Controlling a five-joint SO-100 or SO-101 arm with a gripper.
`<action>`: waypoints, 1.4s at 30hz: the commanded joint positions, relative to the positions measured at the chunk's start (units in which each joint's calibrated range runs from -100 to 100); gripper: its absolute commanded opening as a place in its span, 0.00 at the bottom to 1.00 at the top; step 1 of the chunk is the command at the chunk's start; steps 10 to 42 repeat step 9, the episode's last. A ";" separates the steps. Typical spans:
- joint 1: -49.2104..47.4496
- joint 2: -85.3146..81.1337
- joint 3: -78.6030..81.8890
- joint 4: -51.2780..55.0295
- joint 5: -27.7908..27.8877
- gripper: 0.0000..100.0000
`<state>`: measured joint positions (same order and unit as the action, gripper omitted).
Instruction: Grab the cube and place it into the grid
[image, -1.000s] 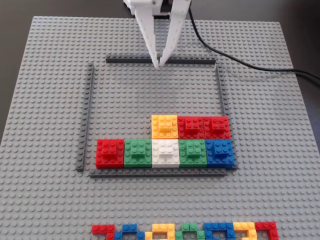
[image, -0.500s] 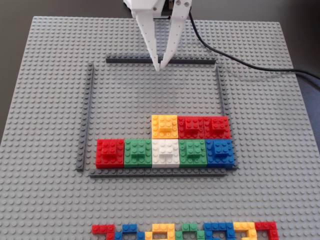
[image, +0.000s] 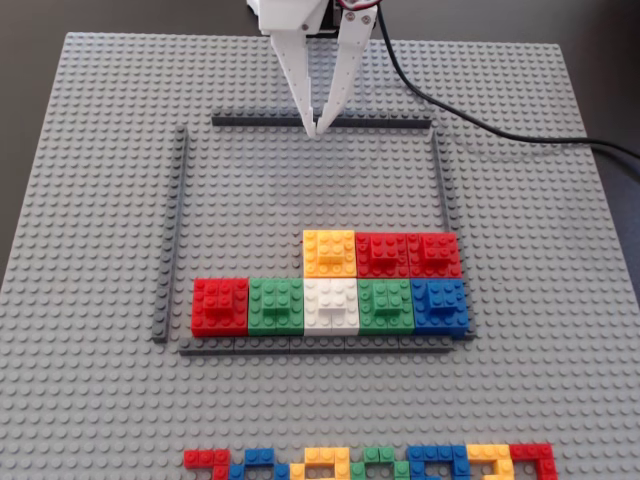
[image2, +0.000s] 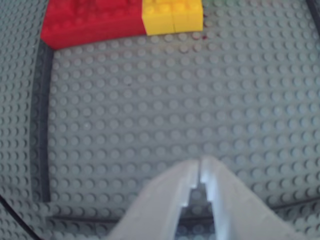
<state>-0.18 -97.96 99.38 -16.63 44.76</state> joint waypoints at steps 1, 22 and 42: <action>0.07 -2.04 0.53 0.26 -0.15 0.00; 0.07 -2.04 0.53 0.07 -0.10 0.00; 0.07 -2.04 0.53 0.07 -0.10 0.00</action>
